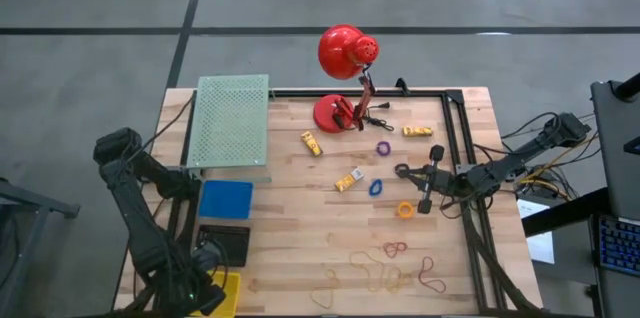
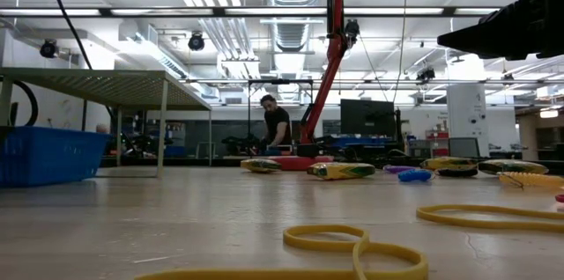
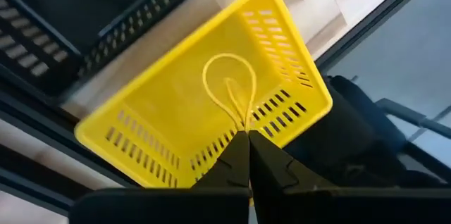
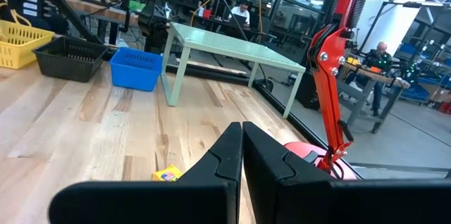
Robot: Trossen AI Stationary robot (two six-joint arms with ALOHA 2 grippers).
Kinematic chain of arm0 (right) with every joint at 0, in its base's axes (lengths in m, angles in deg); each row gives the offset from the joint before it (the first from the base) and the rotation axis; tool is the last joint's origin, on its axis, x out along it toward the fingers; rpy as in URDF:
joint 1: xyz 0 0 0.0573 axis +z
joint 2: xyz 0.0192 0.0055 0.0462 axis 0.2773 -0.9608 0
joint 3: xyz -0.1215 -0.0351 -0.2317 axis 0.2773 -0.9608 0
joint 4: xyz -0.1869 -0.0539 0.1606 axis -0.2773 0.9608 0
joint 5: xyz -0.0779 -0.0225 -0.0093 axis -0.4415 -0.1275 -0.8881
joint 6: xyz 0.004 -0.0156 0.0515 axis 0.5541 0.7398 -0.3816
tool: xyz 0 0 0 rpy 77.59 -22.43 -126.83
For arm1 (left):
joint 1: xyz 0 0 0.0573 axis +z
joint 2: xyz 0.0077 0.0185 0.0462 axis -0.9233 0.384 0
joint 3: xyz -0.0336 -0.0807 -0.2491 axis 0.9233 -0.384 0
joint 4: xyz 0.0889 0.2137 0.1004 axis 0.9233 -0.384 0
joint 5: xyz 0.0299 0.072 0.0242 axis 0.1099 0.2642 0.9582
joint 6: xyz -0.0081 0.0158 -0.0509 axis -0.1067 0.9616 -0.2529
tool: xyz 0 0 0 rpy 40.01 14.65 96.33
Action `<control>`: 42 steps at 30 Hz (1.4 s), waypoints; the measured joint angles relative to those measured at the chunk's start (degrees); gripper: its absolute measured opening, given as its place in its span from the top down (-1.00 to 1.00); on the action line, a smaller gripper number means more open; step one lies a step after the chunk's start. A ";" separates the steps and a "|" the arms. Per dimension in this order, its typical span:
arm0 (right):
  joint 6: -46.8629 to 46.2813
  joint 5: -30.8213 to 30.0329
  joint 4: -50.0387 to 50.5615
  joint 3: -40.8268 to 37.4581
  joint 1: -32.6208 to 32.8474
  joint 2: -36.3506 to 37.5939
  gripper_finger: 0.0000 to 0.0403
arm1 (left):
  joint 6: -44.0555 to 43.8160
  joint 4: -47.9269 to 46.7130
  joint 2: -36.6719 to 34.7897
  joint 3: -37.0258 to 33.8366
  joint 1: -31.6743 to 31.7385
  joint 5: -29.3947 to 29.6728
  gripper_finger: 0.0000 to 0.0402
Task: Pick & Place Office Desk Supplies
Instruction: Put the yellow rubber band into the yellow bin
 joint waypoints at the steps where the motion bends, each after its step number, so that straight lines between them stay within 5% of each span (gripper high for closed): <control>1: 0.00 0.00 0.00 0.00 0.00 0.00 0.96 | -0.09 0.51 0.00 0.00 -0.11 -0.12 1.00; 34: 0.00 0.00 0.02 0.00 0.02 0.00 0.96 | -0.81 2.93 15.80 -0.05 -0.07 -0.15 0.99; 42: 0.00 0.00 0.00 0.00 0.00 0.00 0.96 | -0.64 3.63 15.78 -0.06 -0.05 0.71 0.71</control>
